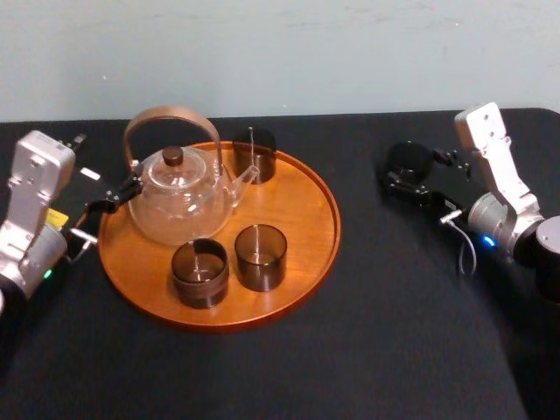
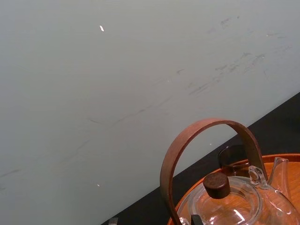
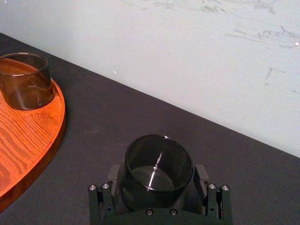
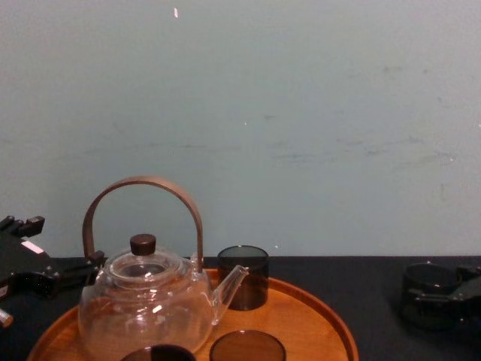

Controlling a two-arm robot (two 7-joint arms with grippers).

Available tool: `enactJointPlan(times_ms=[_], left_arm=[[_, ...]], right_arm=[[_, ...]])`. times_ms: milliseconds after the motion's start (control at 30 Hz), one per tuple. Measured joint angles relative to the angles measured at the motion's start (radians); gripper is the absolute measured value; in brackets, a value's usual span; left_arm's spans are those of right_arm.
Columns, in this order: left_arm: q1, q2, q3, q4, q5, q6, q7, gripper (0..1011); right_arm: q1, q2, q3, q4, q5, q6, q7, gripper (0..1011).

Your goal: Pick up the glass from the table and place it on the tray.

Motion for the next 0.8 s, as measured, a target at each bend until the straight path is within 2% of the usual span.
enactJointPlan(times_ms=[400, 800], left_arm=[[0.000, 0.000, 0.000, 0.000, 0.000, 0.000, 0.000, 1010], [0.000, 0.000, 0.000, 0.000, 0.000, 0.000, 0.000, 1010]], right_arm=[[0.049, -0.027, -0.011, 0.074, -0.014, -0.017, 0.001, 1002], [0.059, -0.032, -0.013, 0.087, -0.019, -0.020, 0.001, 1002]])
